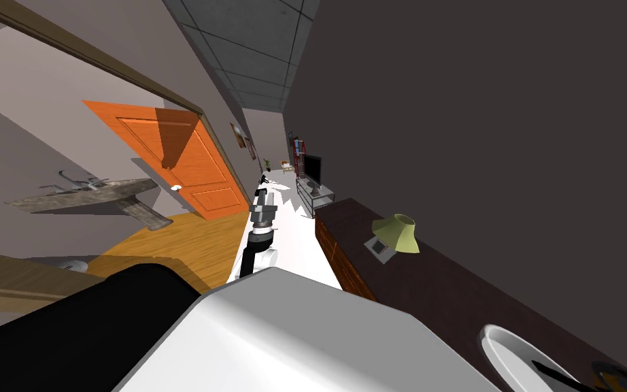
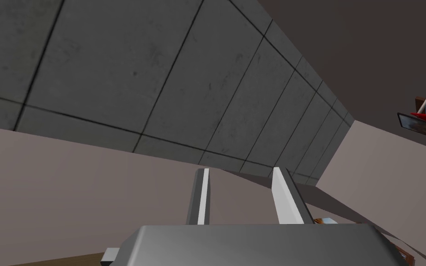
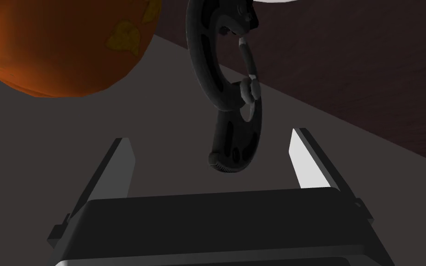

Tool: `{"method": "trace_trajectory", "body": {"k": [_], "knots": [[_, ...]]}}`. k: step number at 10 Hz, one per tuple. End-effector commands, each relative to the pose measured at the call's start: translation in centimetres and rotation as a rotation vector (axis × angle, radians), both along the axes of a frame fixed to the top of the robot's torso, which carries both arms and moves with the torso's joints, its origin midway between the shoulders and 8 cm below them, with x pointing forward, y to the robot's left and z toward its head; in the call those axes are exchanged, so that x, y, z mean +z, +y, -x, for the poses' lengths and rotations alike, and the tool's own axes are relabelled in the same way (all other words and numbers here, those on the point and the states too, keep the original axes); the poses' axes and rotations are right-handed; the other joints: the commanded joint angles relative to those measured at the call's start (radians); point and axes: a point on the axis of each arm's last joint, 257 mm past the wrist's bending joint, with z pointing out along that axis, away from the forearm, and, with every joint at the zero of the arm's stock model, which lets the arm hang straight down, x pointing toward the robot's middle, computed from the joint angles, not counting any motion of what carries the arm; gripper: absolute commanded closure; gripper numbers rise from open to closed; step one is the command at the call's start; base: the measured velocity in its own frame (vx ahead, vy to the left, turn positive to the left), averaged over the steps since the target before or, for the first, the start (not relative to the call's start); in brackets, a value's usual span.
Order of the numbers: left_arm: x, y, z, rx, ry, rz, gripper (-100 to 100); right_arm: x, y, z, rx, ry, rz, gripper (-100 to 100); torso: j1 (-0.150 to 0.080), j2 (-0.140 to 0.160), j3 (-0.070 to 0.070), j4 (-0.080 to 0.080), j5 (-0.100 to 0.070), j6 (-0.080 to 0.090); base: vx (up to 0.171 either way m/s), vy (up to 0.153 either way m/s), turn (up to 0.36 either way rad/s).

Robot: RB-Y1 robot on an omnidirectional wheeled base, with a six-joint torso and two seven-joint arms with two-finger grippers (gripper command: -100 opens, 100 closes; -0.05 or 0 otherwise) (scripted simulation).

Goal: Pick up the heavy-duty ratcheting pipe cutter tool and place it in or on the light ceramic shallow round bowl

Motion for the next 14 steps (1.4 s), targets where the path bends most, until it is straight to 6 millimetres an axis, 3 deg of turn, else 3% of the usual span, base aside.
{"method": "trace_trajectory", "body": {"k": [1, 5, 8, 9, 14], "knots": [[0.0, 0.0, 0.0, 0.000, 0.000, 0.000, 0, 1.0, 0.4, -1.4, 0.015, 0.001, -0.001, -100, 0.000, 0.000, 0.000, 0.000, 0.000, 0.000, -0.003, 0.000, -0.103], [0.0, 0.0, 0.0, 0.000, 0.000, 0.000, 0, 2.3, 1.2, -4.0, 0.046, 0.007, -0.005, -100, 0.000, 0.000, 0.000, 0.000, 0.000, 0.000, -0.003, 0.000, -0.068], [0.0, 0.0, 0.0, 0.000, 0.000, 0.000, 0, 2.5, 1.3, -4.5, 0.051, 0.009, -0.005, -100, 0.000, 0.000, 0.000, 0.000, 0.000, 0.000, -0.002, 0.001, -0.037], [0.0, 0.0, 0.0, 0.000, 0.000, 0.000, 0, 2.6, 1.3, -4.6, 0.051, 0.009, -0.006, 0, 0.000, 0.000, 0.000, 0.000, 0.000, 0.000, 0.000, 0.000, 0.000], [0.0, 0.0, 0.0, 0.000, 0.000, 0.000, 0, 2.5, 1.3, -4.6, 0.051, 0.009, -0.006, 0, 0.000, 0.000, 0.000, 0.000, 0.000, 0.000, 0.000, 0.000, 0.000]]}}
